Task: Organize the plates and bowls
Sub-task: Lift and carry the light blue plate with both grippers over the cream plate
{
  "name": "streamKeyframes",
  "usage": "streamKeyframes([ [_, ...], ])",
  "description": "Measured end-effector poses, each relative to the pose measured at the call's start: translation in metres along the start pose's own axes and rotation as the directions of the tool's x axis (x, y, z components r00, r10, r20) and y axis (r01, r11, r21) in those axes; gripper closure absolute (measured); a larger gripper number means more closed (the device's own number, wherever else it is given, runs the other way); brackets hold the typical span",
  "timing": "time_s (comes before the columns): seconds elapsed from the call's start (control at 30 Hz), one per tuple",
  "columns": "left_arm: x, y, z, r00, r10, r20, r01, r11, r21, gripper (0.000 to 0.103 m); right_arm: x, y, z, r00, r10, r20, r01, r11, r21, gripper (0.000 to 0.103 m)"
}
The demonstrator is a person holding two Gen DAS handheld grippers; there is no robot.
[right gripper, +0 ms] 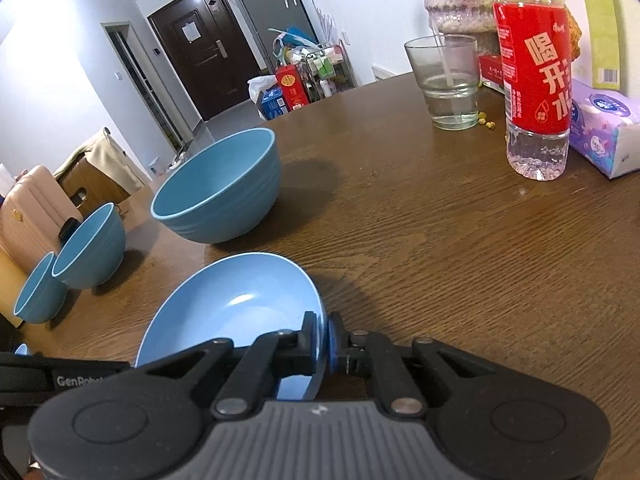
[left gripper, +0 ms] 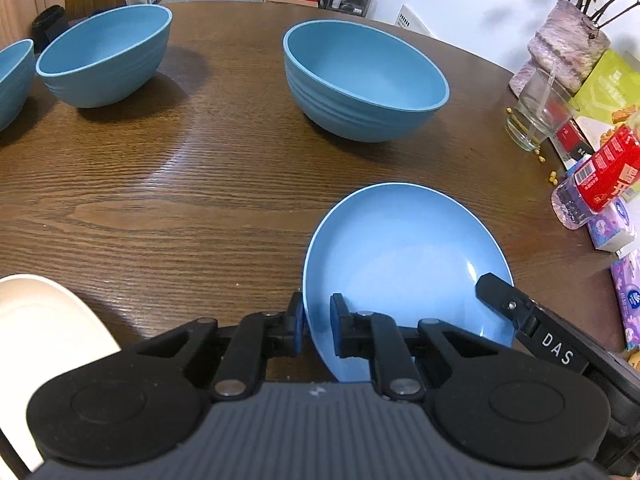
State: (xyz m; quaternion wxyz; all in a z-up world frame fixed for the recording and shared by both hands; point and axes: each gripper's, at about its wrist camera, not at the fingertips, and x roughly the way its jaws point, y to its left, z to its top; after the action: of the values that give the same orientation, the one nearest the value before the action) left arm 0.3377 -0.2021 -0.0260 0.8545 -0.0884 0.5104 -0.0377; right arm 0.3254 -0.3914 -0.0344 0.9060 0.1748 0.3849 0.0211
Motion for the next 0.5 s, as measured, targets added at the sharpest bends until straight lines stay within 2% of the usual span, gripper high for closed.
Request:
streamKeyframes([
  [0.5,-0.047,0.011,-0.017,0.998,0.004,0.064,-0.004,1.0,0.002,0.089,-0.041,0.026,-0.015,0.998,0.015,0.066,-0.011,0.998,-0.057,0.097],
])
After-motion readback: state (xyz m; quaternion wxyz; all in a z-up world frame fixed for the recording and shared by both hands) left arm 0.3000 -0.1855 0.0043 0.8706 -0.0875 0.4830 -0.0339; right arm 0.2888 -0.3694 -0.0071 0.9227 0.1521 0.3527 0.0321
